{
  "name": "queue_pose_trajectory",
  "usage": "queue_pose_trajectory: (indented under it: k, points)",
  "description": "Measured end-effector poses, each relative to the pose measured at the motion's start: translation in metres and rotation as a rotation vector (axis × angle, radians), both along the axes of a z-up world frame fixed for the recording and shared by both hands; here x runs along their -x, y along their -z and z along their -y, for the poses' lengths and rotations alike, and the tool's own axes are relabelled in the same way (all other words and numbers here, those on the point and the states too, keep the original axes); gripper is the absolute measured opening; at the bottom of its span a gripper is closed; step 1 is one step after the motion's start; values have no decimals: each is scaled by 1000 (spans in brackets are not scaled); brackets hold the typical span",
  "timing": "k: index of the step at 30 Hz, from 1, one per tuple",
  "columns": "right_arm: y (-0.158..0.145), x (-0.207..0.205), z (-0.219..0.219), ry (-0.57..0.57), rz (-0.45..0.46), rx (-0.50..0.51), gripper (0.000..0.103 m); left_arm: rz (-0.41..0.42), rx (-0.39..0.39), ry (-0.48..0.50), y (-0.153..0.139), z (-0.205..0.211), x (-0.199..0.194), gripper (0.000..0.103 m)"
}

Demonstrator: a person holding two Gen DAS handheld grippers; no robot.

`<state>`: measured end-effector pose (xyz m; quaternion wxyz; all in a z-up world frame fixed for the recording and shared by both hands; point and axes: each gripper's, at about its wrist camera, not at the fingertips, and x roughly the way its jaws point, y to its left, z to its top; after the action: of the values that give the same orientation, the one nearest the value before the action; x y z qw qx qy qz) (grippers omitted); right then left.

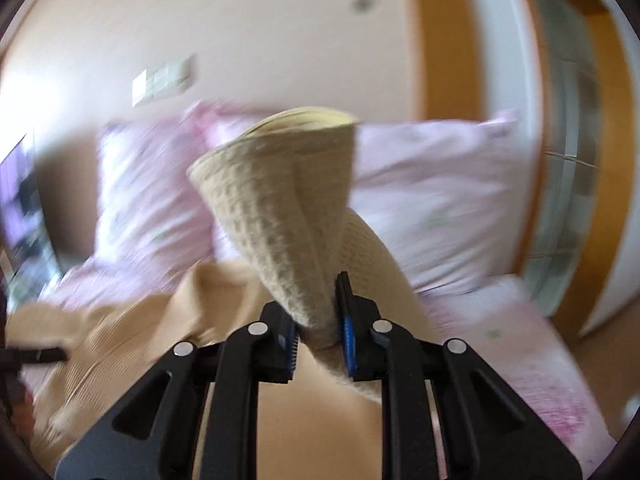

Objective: Fold large clothes
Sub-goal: 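Grasp a sleeve cuff with the right tool and fold it across the coat front, then grasp the other sleeve cuff with the left tool and fold it across the front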

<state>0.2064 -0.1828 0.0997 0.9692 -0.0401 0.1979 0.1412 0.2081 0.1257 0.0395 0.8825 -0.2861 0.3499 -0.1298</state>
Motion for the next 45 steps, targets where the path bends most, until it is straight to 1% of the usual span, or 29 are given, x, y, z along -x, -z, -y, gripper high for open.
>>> queue_pose_trajectory:
  k: [3, 4, 5, 6, 7, 8, 10, 11, 13, 15, 16, 18, 20, 21, 22, 23, 24, 25, 26, 27, 29, 31, 33, 34, 37, 38, 41, 42, 45]
  points:
    - [28, -1, -42, -78, -86, 62, 23, -21, 54, -4, 4, -2, -3, 102]
    - [42, -2, -58, -109, -128, 94, 32, -27, 64, -3, 6, -1, -4, 102]
    - [56, -3, -73, -148, -172, 128, 53, -39, 76, 6, 9, 1, -6, 102]
    - [68, -3, -86, -180, -205, 169, 64, -49, 84, 14, 12, 4, -7, 102]
    - [76, 3, -94, -190, -210, 202, 77, -61, 96, 23, 14, 7, -8, 102]
    - [81, 14, -100, -194, -199, 244, 83, -81, 113, 38, 18, 12, -11, 102]
    - [77, 35, -99, -201, -167, 277, 89, -108, 136, 63, 25, 22, -13, 102]
    - [72, 41, -92, -199, -159, 262, 91, -121, 148, 76, 28, 28, -15, 102]
    - [59, 45, -64, -171, -171, 189, 92, -156, 175, 105, 35, 42, -21, 95]
    - [48, 40, -38, -121, -196, 94, 93, -196, 207, 142, 42, 57, -31, 89]
    - [40, 39, -16, -86, -214, 20, 95, -218, 217, 152, 45, 63, -36, 86]
    - [32, 32, 11, -44, -230, -56, 95, -261, 216, 157, 52, 77, -45, 83]
    - [26, 30, 37, 11, -235, -112, 95, -285, 225, 151, 59, 85, -53, 74]
    - [23, 32, 50, 44, -231, -126, 95, -299, 257, 143, 63, 87, -59, 67]
    - [24, 29, 56, 64, -227, -129, 95, -306, 278, 138, 65, 87, -62, 56]
    - [22, 31, 63, 85, -221, -132, 95, -317, 297, 125, 69, 88, -67, 53]
    - [22, 32, 70, 106, -219, -139, 95, -316, 301, 113, 71, 88, -71, 40]
    - [22, 31, 73, 116, -220, -146, 95, -306, 305, 106, 72, 88, -74, 20]
    - [22, 29, 75, 124, -223, -154, 95, -298, 301, 104, 72, 88, -78, 11]
    - [22, 28, 77, 127, -226, -162, 95, -287, 284, 104, 68, 88, -81, 7]
    - [24, 28, 76, 131, -225, -163, 95, -234, 251, 119, 54, 87, -80, 7]
    - [25, 29, 66, 121, -216, -138, 95, -158, 186, 129, 36, 84, -73, 6]
    - [28, 27, 49, 114, -202, -90, 93, -176, 121, 106, 40, 78, -70, 6]
    - [29, 25, 40, 109, -197, -66, 87, -209, 92, 88, 49, 75, -70, 6]
    - [37, 10, 3, 74, -216, 17, 72, -288, 87, 77, 74, 71, -69, 6]
    - [40, 5, -11, 47, -234, 30, 64, -290, 76, 77, 78, 74, -68, 7]
    - [54, -16, -56, -46, -290, 74, 56, -267, 58, 78, 72, 76, -65, 9]
    - [57, -20, -65, -58, -300, 87, 54, -268, 70, 75, 70, 74, -63, 14]
    - [76, -38, -104, -113, -354, 138, 48, -265, 75, 60, 65, 59, -45, 36]
